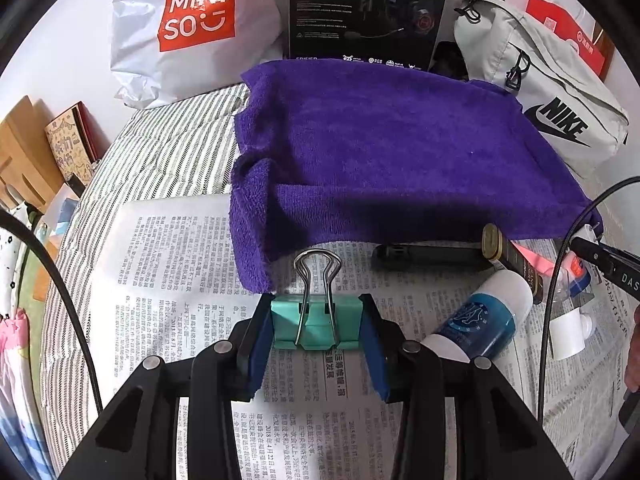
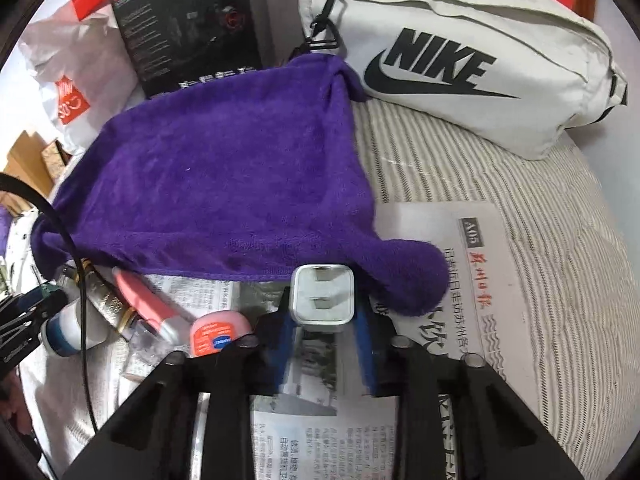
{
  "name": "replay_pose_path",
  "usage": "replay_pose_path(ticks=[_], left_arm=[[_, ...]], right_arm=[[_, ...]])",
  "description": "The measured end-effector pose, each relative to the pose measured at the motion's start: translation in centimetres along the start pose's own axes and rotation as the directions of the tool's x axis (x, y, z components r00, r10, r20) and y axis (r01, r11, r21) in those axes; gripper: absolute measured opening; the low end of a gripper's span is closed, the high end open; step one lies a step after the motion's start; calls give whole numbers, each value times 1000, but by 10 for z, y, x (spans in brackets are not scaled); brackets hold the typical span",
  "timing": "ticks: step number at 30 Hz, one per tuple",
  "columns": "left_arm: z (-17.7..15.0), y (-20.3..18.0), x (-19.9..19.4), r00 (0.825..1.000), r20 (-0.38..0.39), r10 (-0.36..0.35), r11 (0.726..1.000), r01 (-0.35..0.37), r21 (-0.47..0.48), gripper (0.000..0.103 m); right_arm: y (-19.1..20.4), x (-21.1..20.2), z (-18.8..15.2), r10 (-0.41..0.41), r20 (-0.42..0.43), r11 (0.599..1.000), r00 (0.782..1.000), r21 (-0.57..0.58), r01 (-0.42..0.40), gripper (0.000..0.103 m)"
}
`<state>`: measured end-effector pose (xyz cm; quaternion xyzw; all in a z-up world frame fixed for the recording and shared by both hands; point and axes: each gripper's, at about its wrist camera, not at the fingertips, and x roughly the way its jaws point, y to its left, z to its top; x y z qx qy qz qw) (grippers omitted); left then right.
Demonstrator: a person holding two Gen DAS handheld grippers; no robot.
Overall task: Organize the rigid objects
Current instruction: 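Close the right tool on the white charger plug while the left tool holds the clip, then carry the clip and plug onto the purple towel and open both tools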
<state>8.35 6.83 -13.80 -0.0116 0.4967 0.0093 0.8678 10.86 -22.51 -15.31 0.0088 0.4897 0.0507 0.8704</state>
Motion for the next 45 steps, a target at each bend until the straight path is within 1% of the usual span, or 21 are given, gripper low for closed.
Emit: replay_pose_path(ticks=[3, 8, 12, 14, 16, 18, 22, 25, 31, 34, 38, 42, 45], left_arm=[[-3, 0, -2, 1000, -8, 2, 1000, -2, 15, 39], [-4, 0, -3, 1000, -10, 9, 1000, -9, 10, 39], [-2, -2, 0, 1000, -3, 9, 1000, -8, 7, 43], [-1, -2, 1, 1000, 4, 7, 1000, -7, -1, 43], [-2, -2, 2, 1000, 12, 1, 1000, -1, -1, 43], [-3, -3, 1, 1000, 18, -2, 1000, 2, 13, 39], [-5, 0, -2, 999, 20, -26, 1000, 26, 11, 39], [-8, 2, -7, 998, 16, -56, 998, 56, 8, 39], [-11, 2, -24, 996, 32, -82, 997, 82, 12, 39], [-10, 2, -33, 996, 42, -84, 996, 83, 13, 39], [-8, 1, -42, 994, 55, -93, 996, 92, 21, 39], [-3, 1, -52, 992, 74, -102, 994, 100, 31, 39], [3, 1, -58, 989, 86, -120, 992, 118, 37, 39]], right_arm=[[-2, -4, -3, -2, -9, 1000, 1000, -17, 2, 27], [-9, -11, -16, 1, -27, 999, 1000, -33, -2, 27], [-10, -9, -16, 7, -18, 1000, 1000, -19, -8, 28], [-11, -7, -15, 6, -3, 1000, 1000, -16, -6, 28], [-9, -6, -15, 0, 8, 1000, 1000, -22, 0, 28], [-7, -6, -15, -9, 17, 999, 1000, -35, 10, 27], [-8, -8, -15, -8, 12, 999, 1000, -40, 9, 27], [-10, -16, -18, 4, 11, 999, 1000, -36, -3, 27], [-5, -32, -20, 10, 13, 997, 1000, -71, -9, 27], [-1, -41, -19, 21, 29, 996, 999, -88, -19, 27], [2, -50, -16, 39, 46, 995, 998, -98, -35, 27], [4, -54, -11, 41, 55, 994, 998, -107, -35, 27], [5, -58, -8, 47, 65, 993, 997, -109, -40, 27]])
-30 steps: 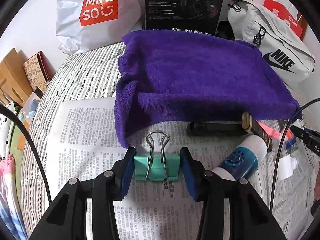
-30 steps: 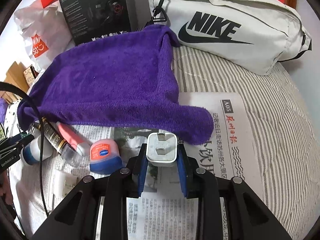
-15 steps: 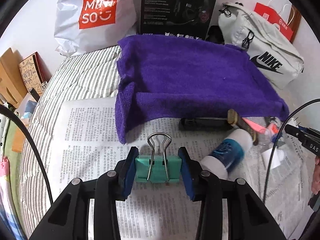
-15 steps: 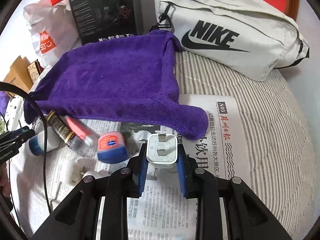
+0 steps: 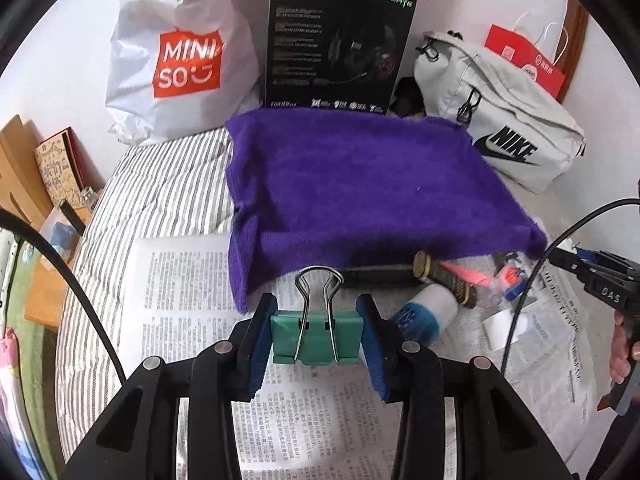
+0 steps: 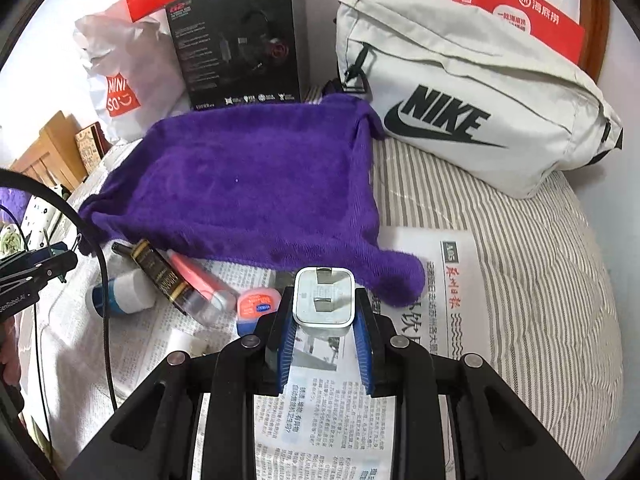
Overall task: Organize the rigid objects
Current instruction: 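Carry the clip and plug onto the purple towel and open both tools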
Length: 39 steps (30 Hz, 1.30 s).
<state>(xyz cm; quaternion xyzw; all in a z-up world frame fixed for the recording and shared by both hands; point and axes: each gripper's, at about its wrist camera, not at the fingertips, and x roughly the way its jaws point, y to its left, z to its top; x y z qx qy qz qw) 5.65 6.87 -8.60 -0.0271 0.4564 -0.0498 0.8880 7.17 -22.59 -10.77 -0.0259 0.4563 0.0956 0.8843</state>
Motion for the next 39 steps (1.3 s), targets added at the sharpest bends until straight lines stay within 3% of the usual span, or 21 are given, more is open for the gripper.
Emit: replay_pose_path(ticks=[15, 22, 28, 39], left_arm=[[53, 6, 2, 999, 20, -43, 999, 42, 24, 39], [91, 10, 13, 999, 27, -27, 999, 26, 41, 39], [112, 15, 26, 999, 27, -26, 999, 25, 34, 39], [134, 20, 84, 998, -49, -49, 999, 50, 15, 39]], right_arm=[[2, 0, 46, 16, 42, 1000, 999, -7, -15, 27], [7, 8, 76, 15, 70, 999, 997, -32, -12, 27], [8, 26, 100, 24, 68, 999, 997, -42, -21, 27], [10, 80, 135, 27, 24, 997, 999, -71, -26, 27]])
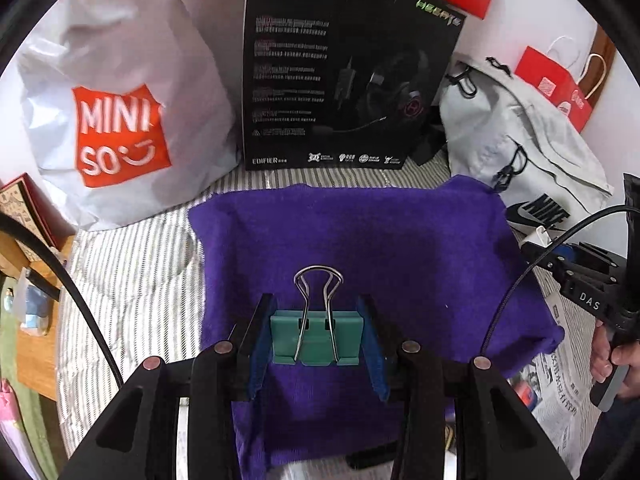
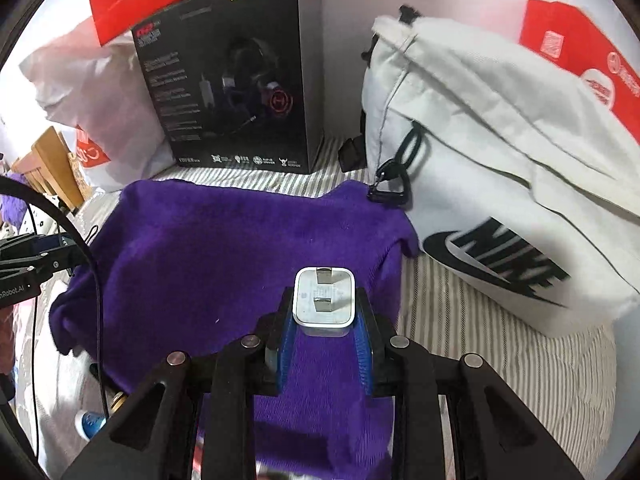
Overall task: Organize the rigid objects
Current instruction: 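Carry the clip and plug onto the purple towel and open both tools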
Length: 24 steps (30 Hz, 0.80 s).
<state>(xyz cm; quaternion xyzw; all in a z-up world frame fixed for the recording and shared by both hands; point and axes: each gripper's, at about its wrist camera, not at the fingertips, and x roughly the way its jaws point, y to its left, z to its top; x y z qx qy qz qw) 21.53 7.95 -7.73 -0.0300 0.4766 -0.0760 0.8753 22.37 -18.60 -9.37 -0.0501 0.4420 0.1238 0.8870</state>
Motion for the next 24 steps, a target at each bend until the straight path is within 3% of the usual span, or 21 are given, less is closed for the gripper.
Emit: replay_pose_path(ticks=[13, 24], left_arm=[[21, 6, 55, 997, -75, 0, 1000, 0, -9, 39], [33, 3, 87, 992, -123, 32, 999, -31, 7, 39]], right_arm=[[2, 69, 20, 1, -90, 1000, 996, -19, -3, 27], [3, 94, 25, -14, -131, 1000, 991, -18, 12, 27]])
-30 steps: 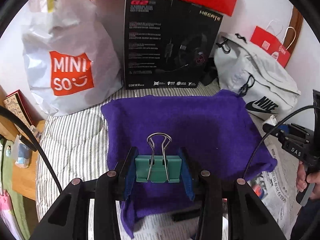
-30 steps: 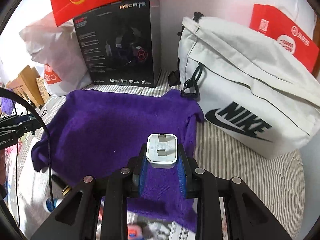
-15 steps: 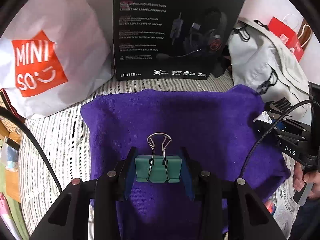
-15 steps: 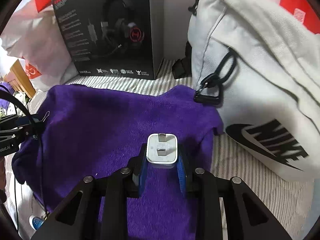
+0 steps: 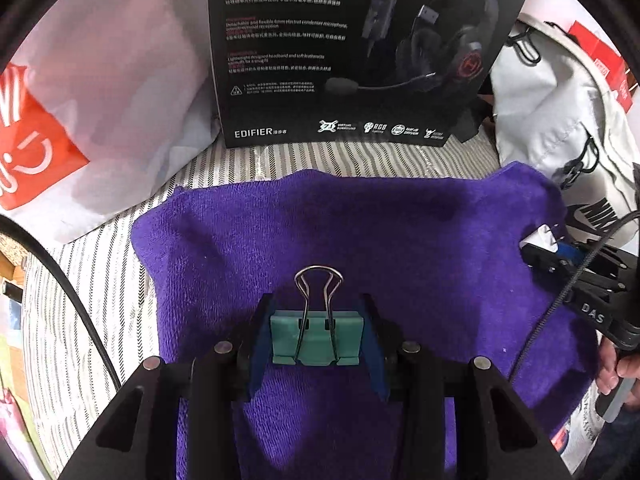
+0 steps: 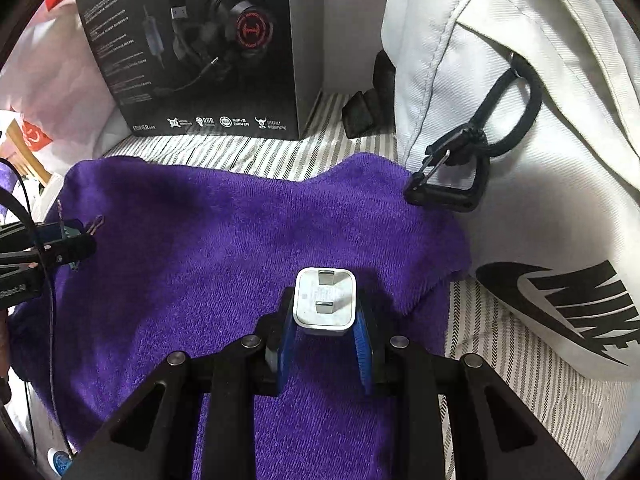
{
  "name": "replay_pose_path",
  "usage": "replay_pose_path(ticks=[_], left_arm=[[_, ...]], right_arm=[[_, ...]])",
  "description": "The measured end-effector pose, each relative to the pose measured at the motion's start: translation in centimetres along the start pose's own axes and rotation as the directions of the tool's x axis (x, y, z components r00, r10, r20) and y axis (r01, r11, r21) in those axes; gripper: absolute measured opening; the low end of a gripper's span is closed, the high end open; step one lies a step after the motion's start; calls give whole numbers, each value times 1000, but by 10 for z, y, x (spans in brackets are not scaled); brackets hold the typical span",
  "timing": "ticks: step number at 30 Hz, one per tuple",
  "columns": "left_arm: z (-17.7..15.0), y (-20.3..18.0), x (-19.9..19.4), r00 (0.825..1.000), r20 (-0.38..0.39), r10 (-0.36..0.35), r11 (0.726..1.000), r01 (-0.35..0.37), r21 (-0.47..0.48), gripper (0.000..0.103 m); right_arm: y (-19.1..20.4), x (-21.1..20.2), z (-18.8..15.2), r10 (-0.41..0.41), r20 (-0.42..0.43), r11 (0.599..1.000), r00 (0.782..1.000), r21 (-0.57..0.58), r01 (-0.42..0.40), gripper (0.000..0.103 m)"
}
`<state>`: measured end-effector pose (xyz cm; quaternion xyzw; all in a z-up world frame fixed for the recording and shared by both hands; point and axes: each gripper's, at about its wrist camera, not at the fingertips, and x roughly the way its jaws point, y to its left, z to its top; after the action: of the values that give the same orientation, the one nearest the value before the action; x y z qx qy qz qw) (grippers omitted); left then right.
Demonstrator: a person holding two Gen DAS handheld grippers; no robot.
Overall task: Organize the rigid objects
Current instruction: 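Carry the clip and plug onto the purple towel and open both tools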
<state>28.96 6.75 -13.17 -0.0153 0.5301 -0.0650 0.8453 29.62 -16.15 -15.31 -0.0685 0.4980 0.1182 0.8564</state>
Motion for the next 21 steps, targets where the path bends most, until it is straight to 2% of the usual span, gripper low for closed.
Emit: replay_pose_path(ticks=[9, 13, 21], left_arm=[[5, -11, 7, 999, -4, 46, 999, -46, 29, 40], [-2, -19, 5, 999, -7, 43, 998, -43, 47, 52], [-13, -28, 2, 998, -15, 59, 997, -58, 50, 57]], right_arm=[[0, 0, 1, 7, -10, 1000, 1000, -9, -7, 29], [-3, -4, -4, 15, -19, 1000, 1000, -11, -15, 43], [-5, -16, -17, 17, -11, 1000, 1000, -4, -17, 45]])
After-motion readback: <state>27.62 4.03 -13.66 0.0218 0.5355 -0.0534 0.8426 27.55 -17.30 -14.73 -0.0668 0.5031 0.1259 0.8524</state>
